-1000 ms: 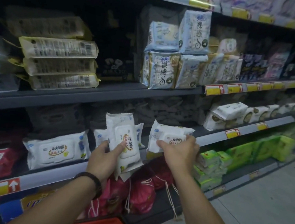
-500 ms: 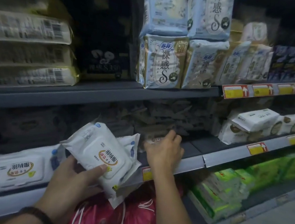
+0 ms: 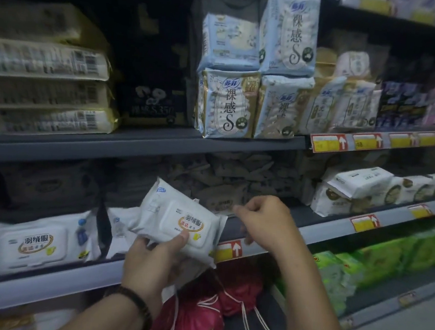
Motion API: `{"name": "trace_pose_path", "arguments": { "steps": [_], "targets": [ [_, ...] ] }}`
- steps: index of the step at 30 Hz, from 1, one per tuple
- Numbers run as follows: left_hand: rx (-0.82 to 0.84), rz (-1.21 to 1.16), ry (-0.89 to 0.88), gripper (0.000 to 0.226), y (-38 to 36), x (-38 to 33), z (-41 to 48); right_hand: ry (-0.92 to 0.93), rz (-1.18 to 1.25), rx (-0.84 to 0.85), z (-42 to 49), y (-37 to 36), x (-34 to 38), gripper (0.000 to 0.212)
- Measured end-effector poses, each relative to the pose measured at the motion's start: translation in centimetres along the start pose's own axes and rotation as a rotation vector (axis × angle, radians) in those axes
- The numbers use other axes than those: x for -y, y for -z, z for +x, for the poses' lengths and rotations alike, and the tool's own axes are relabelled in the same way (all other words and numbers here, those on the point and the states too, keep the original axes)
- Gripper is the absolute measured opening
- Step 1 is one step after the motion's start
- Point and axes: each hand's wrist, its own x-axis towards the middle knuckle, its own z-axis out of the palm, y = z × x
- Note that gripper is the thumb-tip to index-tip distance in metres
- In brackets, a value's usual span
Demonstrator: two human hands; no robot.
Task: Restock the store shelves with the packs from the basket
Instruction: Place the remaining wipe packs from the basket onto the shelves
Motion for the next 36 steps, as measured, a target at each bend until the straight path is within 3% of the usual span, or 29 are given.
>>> {"name": "trace_pose_path", "arguments": {
  "steps": [2, 4, 6, 10, 15, 18, 21, 24, 26, 28, 32, 36],
  "targets": [
    [-0.001, -0.025, 0.021, 0.035, -1.3, 0.4, -0.3, -0.025, 0.063, 0.206, -1.5, 0.8, 0.9, 0.045],
    [0.052, -0.029, 0.033, 0.030, -2.7, 0.6, -0.9, -0.051, 0.093, 0.280, -2.3, 0.3, 1.1, 0.048],
    [0.095, 0.010, 0.018, 0.029, -3.8, 0.8, -1.2, -0.029, 0.061, 0.200, -2.0, -0.6, 0.9, 0.047],
    [0.161, 0.078, -0.001, 0.032, -4.6, 0.6, -0.9, -0.016, 0.015, 0.006, -0.9, -1.7, 0.6, 0.088],
    [0.265, 0.193, -0.010, 0.030, -4.9, -0.6, -0.2, -0.009, 0.059, -0.036, -0.3, -2.0, 0.9, 0.091],
    [0.269, 0.239, 0.026, 0.024, -5.3, -0.9, 0.6, -0.032, 0.106, -0.161, 0.4, -3.0, 0.7, 0.102],
    [0.197, 0.421, -0.039, 0.021, -4.9, -0.3, 1.3, -0.047, 0.057, -0.324, 1.1, -4.2, -0.2, 0.102],
    [0.021, 0.740, -0.294, 0.033, -3.4, 0.9, 1.5, -0.042, -0.070, -0.441, 1.9, -5.7, -1.6, 0.102],
    [0.099, 1.081, -0.539, 0.031, -2.5, 1.2, 1.2, -0.061, -0.152, -0.450, 2.4, -7.2, -2.3, 0.102],
    [0.259, 1.307, -0.655, 0.043, -2.1, 1.3, 0.9, -0.073, -0.260, -0.452, 2.6, -8.7, -2.7, 0.102],
    [0.411, 1.573, -0.544, 0.080, -2.1, 1.5, 2.1, -0.065, -0.301, -0.514, 3.3, -10.3, -3.1, 0.095],
    [0.434, 1.679, -0.384, 0.088, -2.6, 1.6, 4.0, -0.053, -0.250, -0.485, 3.9, -10.4, -3.3, 0.086]
  ]
}}
